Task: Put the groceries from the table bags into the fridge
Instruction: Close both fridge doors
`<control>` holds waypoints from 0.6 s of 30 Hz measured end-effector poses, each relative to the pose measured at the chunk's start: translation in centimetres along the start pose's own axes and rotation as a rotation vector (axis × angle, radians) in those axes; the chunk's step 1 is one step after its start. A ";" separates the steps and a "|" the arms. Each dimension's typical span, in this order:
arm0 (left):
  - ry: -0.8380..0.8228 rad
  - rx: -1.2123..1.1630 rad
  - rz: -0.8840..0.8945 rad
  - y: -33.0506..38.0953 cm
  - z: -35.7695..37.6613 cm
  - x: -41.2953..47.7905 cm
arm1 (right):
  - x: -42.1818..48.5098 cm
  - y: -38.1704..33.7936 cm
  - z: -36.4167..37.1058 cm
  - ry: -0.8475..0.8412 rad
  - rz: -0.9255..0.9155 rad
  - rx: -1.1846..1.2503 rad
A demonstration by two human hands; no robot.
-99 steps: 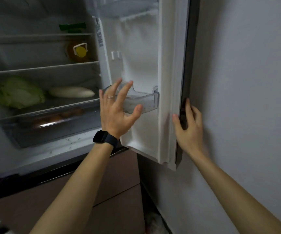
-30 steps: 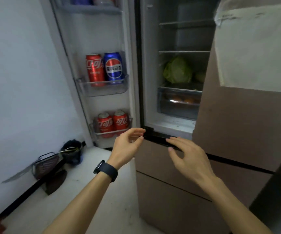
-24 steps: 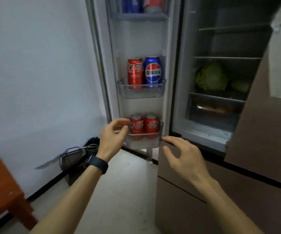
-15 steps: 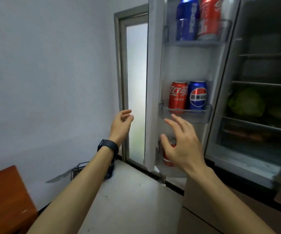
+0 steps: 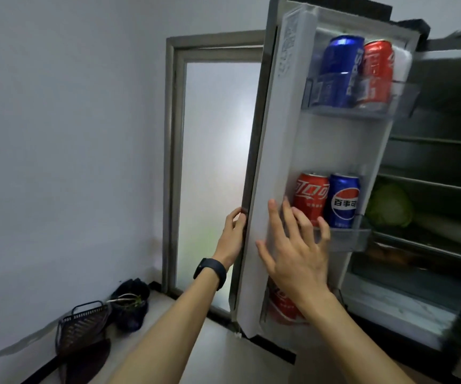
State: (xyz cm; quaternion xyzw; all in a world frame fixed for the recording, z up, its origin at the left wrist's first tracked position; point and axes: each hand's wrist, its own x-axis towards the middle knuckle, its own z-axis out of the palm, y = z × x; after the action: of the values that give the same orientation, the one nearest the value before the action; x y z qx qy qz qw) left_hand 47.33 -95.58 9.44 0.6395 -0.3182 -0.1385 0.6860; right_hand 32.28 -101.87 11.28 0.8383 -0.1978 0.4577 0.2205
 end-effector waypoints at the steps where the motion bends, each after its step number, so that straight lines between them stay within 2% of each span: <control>1: 0.010 -0.003 -0.001 -0.3 0.1 0.0 | 0.0 0.0 -0.1 0.002 -0.002 -0.008; 6: 0.025 0.008 0.017 -0.5 0.5 -1.8 | -1.2 1.1 -1.4 -0.002 0.002 0.027; 11: 0.074 0.015 0.123 0.7 1.3 -6.5 | -4.1 4.4 -3.5 0.093 -0.011 0.111; 18: 0.167 0.239 0.212 2.5 5.3 -12.5 | -10.1 10.0 -5.7 0.144 0.059 0.278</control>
State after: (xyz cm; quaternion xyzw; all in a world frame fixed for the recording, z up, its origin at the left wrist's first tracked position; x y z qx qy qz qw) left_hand 34.08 -91.94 8.51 0.6885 -0.3401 0.0270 0.6400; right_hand 17.96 -105.66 7.29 0.8197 -0.1408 0.5457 0.1023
